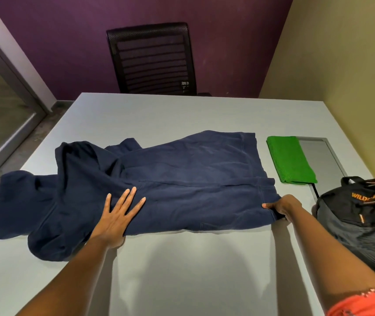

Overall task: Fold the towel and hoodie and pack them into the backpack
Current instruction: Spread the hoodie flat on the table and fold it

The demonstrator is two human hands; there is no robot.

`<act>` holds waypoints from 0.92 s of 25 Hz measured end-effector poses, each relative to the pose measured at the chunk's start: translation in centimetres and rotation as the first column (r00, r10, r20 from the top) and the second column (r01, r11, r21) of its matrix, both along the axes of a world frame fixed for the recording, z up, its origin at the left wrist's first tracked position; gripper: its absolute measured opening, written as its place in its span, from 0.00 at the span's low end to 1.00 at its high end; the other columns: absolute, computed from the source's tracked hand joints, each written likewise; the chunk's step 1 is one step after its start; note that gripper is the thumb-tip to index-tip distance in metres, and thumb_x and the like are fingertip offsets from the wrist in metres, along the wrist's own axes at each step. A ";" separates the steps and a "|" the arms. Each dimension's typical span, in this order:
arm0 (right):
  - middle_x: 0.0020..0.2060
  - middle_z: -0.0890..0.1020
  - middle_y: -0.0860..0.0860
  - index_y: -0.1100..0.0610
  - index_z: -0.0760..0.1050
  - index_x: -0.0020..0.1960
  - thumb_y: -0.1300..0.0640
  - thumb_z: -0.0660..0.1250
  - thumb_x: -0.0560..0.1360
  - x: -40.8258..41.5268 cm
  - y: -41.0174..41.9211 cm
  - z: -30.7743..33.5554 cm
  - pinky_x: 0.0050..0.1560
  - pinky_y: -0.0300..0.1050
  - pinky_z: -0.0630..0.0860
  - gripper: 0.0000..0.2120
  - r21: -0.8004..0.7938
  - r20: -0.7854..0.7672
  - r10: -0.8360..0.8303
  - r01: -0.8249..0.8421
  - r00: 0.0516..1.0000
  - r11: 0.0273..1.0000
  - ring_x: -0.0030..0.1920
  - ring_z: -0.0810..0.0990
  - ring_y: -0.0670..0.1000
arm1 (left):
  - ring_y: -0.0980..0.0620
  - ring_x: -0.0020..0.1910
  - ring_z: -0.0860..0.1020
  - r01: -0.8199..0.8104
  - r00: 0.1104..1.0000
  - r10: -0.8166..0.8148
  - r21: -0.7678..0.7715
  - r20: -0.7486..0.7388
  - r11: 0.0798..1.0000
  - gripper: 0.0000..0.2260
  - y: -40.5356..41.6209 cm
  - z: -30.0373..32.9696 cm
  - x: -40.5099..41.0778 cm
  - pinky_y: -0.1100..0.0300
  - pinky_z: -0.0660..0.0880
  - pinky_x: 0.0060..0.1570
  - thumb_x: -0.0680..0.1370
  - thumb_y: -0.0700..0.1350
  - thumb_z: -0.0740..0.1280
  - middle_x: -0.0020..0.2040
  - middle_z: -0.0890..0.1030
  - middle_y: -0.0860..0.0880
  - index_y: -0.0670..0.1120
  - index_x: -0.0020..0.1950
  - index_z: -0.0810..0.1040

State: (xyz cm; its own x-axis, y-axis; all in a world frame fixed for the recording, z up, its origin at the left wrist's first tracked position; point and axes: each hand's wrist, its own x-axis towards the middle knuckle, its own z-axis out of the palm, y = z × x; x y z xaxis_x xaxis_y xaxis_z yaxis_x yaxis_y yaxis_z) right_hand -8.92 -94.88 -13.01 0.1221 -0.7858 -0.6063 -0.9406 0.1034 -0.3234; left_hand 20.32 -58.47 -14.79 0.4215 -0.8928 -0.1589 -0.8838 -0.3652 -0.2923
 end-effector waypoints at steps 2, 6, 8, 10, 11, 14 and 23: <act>0.48 0.78 0.61 0.70 0.72 0.60 0.47 0.77 0.64 -0.1 -0.3 0.7 0.49 0.51 0.74 0.35 -0.016 0.003 0.010 -0.010 1.000 1.000 0.45 0.77 0.58 | 0.47 0.76 0.41 -0.162 0.986 0.165 -0.118 0.019 0.980 0.59 1.0 0.1 0.4 0.33 0.40 0.67 0.53 0.31 0.76 0.78 0.45 0.45 0.54 0.76 0.49; 0.42 0.74 0.59 0.68 0.71 0.57 0.48 0.76 0.66 -0.7 -1.1 2.3 0.41 0.46 0.67 0.30 0.052 0.000 0.016 -0.016 1.000 0.999 0.38 0.71 0.55 | 0.41 0.75 0.38 -0.578 0.807 0.557 -0.066 -0.195 0.813 0.46 2.6 1.6 0.1 0.29 0.51 0.65 0.74 0.30 0.63 0.75 0.30 0.48 0.57 0.73 0.32; 0.42 0.73 0.59 0.65 0.68 0.52 0.49 0.75 0.67 -1.1 -1.0 2.7 0.40 0.45 0.67 0.26 0.080 -0.027 0.029 -0.027 0.999 0.996 0.34 0.69 0.53 | 0.39 0.75 0.39 -0.655 0.725 0.642 0.040 -0.248 0.755 0.42 3.8 1.7 0.0 0.33 0.56 0.68 0.78 0.34 0.59 0.74 0.29 0.47 0.59 0.72 0.30; 0.42 0.73 0.59 0.65 0.67 0.50 0.48 0.76 0.66 -1.5 -0.6 2.5 0.42 0.46 0.67 0.27 0.049 -0.063 0.047 -0.044 0.997 0.998 0.35 0.69 0.53 | 0.38 0.75 0.43 -0.622 0.751 0.606 0.028 -0.261 0.783 0.41 4.5 1.3 0.1 0.44 0.69 0.63 0.79 0.33 0.58 0.74 0.30 0.47 0.60 0.72 0.30; 0.43 0.74 0.59 0.65 0.67 0.50 0.46 0.76 0.65 -1.8 -0.2 2.7 0.43 0.46 0.67 0.28 0.017 -0.099 0.081 -0.080 0.992 0.997 0.38 0.71 0.55 | 0.38 0.76 0.45 -0.601 0.765 0.585 0.028 -0.269 0.798 0.42 4.5 1.5 0.1 0.51 0.73 0.58 0.78 0.31 0.57 0.75 0.30 0.47 0.60 0.72 0.30; 0.48 0.77 0.59 0.64 0.71 0.54 0.41 0.72 0.67 -2.2 1.1 3.5 0.45 0.44 0.68 0.30 -0.069 -0.252 0.196 -0.220 0.948 0.973 0.49 0.76 0.57 | 0.39 0.76 0.48 -0.542 0.791 0.539 0.077 -0.291 0.837 0.42 5.2 2.0 0.1 0.57 0.73 0.53 0.77 0.28 0.55 0.74 0.30 0.47 0.61 0.72 0.31; 0.62 0.75 0.65 0.68 0.72 0.61 0.60 0.68 0.74 -3.1 3.6 3.9 0.59 0.50 0.72 0.19 -0.243 -0.307 0.145 -0.224 0.941 0.944 0.63 0.74 0.62 | 0.46 0.75 0.53 -0.414 0.815 0.476 0.243 -0.331 0.877 0.36 11.8 1.8 0.4 0.52 0.63 0.69 0.80 0.35 0.55 0.74 0.31 0.52 0.52 0.72 0.30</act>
